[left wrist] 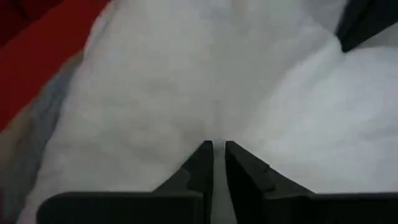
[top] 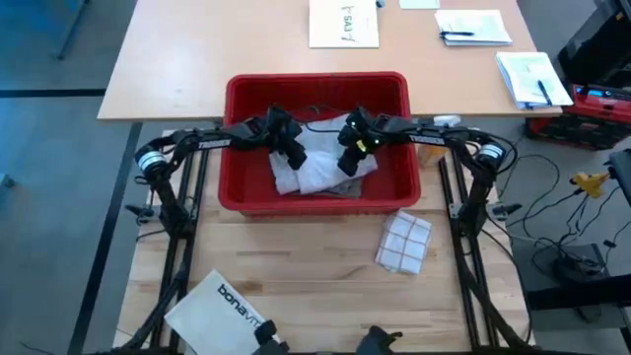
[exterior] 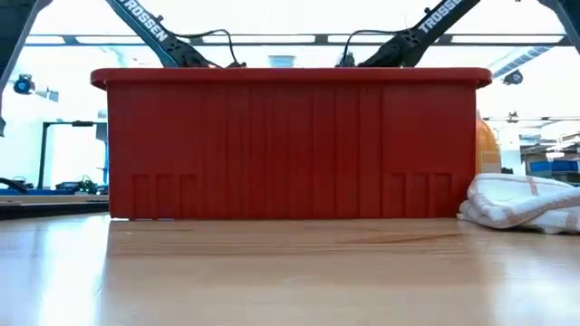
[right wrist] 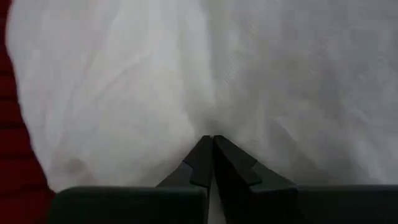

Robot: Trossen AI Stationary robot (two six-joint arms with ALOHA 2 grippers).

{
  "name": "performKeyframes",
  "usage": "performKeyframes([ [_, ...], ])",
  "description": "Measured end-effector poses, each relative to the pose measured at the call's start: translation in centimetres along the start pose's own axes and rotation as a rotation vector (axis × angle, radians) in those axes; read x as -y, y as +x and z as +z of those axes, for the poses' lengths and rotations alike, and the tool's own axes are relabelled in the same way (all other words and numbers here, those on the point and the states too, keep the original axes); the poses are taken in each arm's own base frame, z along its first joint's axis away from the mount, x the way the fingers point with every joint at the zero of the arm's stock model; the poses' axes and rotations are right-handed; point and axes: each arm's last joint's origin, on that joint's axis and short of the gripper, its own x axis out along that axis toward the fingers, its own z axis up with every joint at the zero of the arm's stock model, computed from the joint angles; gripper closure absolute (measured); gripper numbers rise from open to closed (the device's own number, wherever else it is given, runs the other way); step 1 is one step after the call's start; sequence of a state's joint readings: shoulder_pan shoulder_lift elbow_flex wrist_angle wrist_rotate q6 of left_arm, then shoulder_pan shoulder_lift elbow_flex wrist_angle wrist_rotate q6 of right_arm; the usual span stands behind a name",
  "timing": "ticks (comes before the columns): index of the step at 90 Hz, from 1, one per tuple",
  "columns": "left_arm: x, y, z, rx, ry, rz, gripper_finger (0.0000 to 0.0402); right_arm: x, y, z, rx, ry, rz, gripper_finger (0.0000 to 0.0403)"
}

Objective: Fold laundry
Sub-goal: Put the stack of clothes into the red bin, then return to Home Position

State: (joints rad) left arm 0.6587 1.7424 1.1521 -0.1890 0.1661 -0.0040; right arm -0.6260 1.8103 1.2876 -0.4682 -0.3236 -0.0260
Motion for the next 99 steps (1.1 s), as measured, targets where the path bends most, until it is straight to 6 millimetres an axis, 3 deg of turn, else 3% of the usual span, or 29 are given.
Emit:
performKeyframes([
  [10,0.4,-2.4,2.1,0.097,0.014,0.001,0.0377,-0.8,-2.5,0.9,0.09,-0.026,0.011,0.0402],
  [26,1.3,-7.7,4.6,0.261,0.061,0.003,0.0377,-2.5,-6.9,2.2,0.264,-0.042,0.02,0.0403],
  [37,2.2,-12.1,4.7,0.365,0.091,-0.065,0.0377,-5.8,-10.4,2.7,0.464,-0.12,0.067,0.0403],
  [47,4.1,-16.2,3.5,0.459,0.16,-0.206,0.0377,-9.4,-13.9,1.7,0.64,-0.131,0.191,0.0403],
  [60,6.5,-19.7,0.1,0.544,0.254,-0.279,0.0384,-12.3,-15.2,-2.2,0.699,-0.102,0.251,0.0403],
  [78,8.0,-22.5,-4.0,0.686,0.113,-0.428,0.0399,-14.4,-17.3,-6.3,0.746,-0.122,0.385,0.0403],
  [90,8.6,-23.5,-6.5,0.673,0.013,-0.534,0.0401,-16.1,-18.4,-8.7,0.71,-0.206,0.539,0.0403],
  [99,9.4,-23.4,-8.6,0.627,0.01,-0.625,0.0401,-17.2,-18.2,-10.5,0.622,-0.215,0.612,0.0403],
])
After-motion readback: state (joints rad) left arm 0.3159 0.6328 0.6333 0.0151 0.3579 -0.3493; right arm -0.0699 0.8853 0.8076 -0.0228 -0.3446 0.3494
